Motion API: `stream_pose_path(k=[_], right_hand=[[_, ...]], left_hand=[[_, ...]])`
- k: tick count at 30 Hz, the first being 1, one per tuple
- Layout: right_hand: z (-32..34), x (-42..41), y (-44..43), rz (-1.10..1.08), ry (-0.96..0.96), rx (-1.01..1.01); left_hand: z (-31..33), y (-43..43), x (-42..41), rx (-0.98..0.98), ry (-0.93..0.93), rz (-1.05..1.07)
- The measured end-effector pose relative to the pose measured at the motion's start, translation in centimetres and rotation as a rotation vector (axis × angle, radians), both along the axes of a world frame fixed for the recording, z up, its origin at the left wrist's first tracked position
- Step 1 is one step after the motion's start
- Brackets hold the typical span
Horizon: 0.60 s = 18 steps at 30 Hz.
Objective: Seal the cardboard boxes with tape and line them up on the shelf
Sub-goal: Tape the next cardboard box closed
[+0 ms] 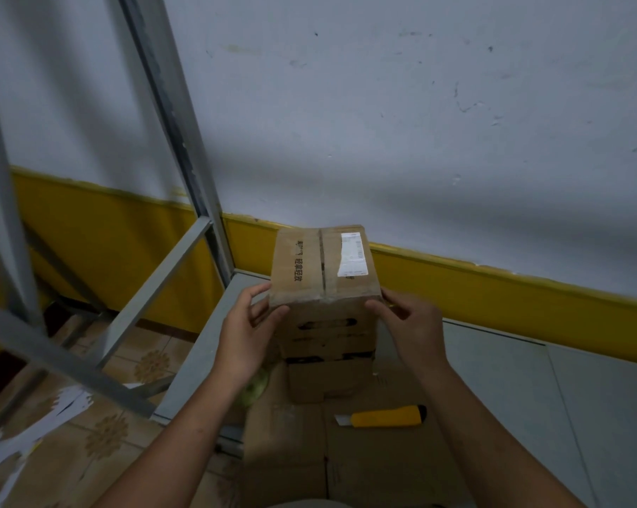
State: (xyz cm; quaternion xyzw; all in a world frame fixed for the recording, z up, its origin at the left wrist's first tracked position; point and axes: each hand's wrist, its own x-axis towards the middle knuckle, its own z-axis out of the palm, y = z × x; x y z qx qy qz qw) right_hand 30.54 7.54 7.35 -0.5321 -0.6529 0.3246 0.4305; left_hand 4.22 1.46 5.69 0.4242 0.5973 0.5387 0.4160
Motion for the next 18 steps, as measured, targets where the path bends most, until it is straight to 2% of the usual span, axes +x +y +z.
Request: stream_pose_path(k=[5, 11, 18], right_hand=[[-1.5, 0.5, 0.2, -0.033, 0.088, -0.020], [-2.3, 0.2, -0.4, -0.137, 0.068, 0.042], [-2.9, -0.2, -0.9, -0.208, 0.041, 0.133]], left_hand=[[-0.4, -0.2, 0.2, 0.031, -0.075, 0.025], [-1.5, -0.1, 1.0, 0.063, -0.043, 0.204], [-1.4, 0.1, 1.2, 0.092, -0.062, 0.226]])
